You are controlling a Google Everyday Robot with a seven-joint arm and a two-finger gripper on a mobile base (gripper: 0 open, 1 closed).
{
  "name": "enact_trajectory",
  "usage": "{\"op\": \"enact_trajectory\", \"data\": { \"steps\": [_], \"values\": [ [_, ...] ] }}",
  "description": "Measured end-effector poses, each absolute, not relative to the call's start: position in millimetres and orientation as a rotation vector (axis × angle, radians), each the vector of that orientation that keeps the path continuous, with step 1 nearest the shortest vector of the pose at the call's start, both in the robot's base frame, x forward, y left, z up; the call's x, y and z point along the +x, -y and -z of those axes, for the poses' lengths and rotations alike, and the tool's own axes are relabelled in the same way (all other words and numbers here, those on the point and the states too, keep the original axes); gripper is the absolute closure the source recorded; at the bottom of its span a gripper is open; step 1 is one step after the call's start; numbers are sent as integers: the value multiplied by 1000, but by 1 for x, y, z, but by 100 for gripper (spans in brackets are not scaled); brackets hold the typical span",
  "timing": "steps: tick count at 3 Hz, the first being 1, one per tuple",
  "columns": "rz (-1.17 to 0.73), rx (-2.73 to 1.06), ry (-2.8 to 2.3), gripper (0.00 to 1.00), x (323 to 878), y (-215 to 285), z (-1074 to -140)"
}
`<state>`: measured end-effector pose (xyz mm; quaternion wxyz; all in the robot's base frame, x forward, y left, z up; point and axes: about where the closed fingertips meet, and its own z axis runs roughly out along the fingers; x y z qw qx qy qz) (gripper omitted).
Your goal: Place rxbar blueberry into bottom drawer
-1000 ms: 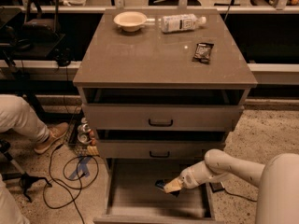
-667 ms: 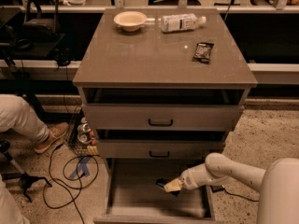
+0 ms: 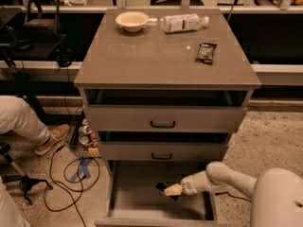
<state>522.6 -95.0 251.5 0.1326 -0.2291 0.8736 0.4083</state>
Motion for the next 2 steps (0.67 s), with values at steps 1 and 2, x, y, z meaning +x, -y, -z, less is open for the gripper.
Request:
{"op": "enact_trajectory", "data": {
  "steps": [1,2],
  "values": [
    [-1230,-633,-2528,59,525,94,-236],
    [-1295,-622,-2522,36,526,93,-223]
  ]
}}
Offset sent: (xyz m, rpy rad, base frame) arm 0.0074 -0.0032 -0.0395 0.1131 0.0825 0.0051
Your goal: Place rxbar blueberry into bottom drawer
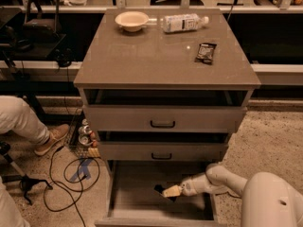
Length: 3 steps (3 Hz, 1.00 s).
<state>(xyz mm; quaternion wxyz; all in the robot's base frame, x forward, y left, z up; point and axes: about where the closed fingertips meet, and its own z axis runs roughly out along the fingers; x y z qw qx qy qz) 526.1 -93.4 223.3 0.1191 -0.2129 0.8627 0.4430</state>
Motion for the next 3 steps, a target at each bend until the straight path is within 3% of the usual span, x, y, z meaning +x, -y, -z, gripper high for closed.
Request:
{"op": "enact_trajectory", "data": {
  "steps": [1,2,3],
  "values": [
    [-1371,-620,-2508,11,525,95,-213],
    [-1351,-573,-2522,0,524,122,-214],
    [-1273,-499,-2552,0,524,154,-217]
  ]
}}
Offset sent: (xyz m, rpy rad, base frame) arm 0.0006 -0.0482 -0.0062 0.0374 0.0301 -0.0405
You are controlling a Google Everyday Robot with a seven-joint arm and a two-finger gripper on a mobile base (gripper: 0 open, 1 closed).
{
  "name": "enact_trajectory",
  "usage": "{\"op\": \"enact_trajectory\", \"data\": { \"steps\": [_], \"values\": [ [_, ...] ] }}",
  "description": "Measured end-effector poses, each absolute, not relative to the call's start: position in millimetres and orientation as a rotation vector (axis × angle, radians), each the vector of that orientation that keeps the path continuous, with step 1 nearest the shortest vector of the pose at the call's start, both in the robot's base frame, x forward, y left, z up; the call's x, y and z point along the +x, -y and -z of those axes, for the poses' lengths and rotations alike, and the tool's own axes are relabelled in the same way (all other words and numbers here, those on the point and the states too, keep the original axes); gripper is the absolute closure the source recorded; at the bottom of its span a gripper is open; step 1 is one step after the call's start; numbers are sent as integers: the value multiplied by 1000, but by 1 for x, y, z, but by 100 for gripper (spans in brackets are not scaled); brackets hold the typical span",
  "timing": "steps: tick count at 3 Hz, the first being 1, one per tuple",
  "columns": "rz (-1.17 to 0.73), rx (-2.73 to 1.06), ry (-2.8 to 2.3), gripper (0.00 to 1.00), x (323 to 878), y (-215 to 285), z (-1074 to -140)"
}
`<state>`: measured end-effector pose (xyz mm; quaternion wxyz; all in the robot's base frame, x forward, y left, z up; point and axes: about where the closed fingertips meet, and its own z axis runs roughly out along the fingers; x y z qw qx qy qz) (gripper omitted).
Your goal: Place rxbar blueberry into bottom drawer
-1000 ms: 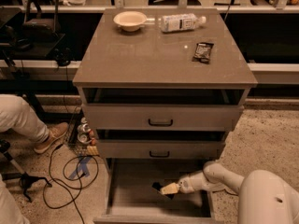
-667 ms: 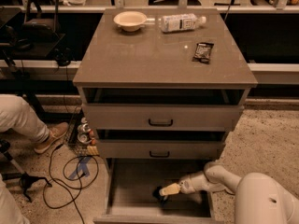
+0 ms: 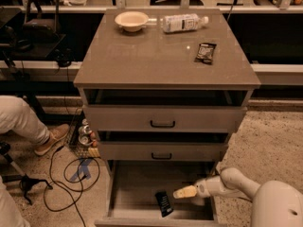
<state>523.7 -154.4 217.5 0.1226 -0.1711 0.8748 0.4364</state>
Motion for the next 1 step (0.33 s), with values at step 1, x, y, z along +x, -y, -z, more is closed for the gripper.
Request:
{"op": "enact_trajectory", "data": {
  "steps": [1],
  "values": [
    [-1250,-385,-2531,0,523,199,-227]
  ]
}}
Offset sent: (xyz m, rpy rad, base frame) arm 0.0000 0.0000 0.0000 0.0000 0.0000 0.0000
